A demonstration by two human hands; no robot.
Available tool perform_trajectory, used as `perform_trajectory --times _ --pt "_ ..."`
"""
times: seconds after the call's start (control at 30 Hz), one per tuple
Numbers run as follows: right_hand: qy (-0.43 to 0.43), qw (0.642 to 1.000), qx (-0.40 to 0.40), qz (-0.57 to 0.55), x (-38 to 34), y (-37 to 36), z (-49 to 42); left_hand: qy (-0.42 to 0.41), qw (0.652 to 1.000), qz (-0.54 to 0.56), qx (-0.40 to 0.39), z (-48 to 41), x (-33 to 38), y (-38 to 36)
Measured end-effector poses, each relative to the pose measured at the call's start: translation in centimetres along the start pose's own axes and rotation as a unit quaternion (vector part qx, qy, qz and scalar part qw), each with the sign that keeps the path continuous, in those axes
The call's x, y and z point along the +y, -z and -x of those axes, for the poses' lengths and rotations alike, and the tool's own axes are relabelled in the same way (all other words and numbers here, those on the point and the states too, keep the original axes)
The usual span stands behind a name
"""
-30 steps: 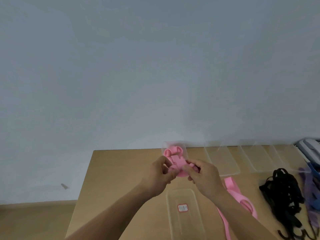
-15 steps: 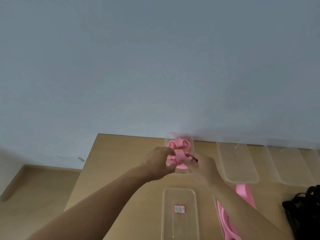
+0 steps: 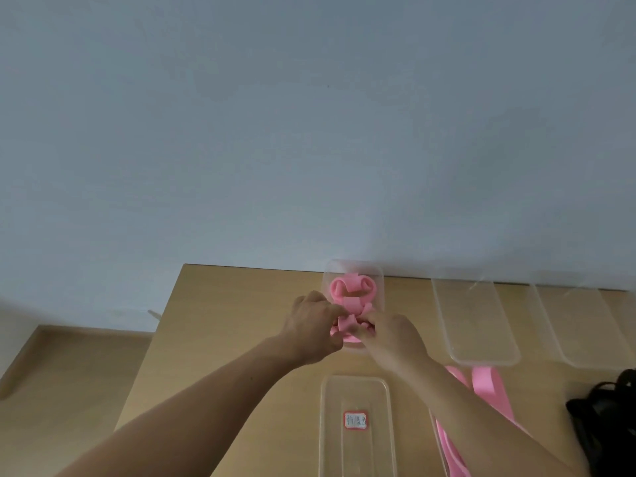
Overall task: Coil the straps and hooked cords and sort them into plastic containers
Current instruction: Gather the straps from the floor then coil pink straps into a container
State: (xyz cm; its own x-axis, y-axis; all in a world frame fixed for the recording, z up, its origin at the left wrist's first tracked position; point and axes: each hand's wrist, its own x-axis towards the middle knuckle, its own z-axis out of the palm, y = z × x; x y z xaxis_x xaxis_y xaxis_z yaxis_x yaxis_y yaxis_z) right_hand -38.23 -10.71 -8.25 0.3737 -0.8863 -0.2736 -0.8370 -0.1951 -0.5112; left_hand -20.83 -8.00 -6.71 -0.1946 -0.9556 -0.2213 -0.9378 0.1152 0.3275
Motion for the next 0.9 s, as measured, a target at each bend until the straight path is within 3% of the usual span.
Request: perform_trajectory --times 0.13,0.3,0.4,0.57,0.67,0.77,0.9 --pt "0.056 0.983 0.03 0.171 0.0 -0.4 0.1 0.005 1.0 -0.029 -0.003 -0.2 0.3 -0.6" --pt "0.11 0.958 0.107 0.244 -0.9 -0.5 0.7 0.019 0.999 -0.037 -0.016 -1.0 0.4 -0.2" --pt "0.15 0.953 0.156 0.21 -1.3 -0.1 1.0 0.016 0.999 -0.05 -0.012 -1.5 0.3 -0.3" --pt "0.107 0.969 0.106 0.197 -0.3 -0.6 0.1 -0.003 0.996 -0.088 0.015 -1.7 0.2 -1.2" --pt "0.094 0.978 0.091 0.166 0.2 -0.6 -0.5 -0.018 0.998 -0.044 0.049 -1.2 0.2 -1.3" --pt "0.124 0.971 0.134 0.156 -0.5 -0.4 -0.1 -0.042 0.993 -0.009 0.108 -0.6 -0.2 -1.5" --pt "0.131 0.968 0.171 0.131 -0.4 -0.7 0.8 -0.022 0.998 -0.026 0.047 -0.5 -0.7 -2.1"
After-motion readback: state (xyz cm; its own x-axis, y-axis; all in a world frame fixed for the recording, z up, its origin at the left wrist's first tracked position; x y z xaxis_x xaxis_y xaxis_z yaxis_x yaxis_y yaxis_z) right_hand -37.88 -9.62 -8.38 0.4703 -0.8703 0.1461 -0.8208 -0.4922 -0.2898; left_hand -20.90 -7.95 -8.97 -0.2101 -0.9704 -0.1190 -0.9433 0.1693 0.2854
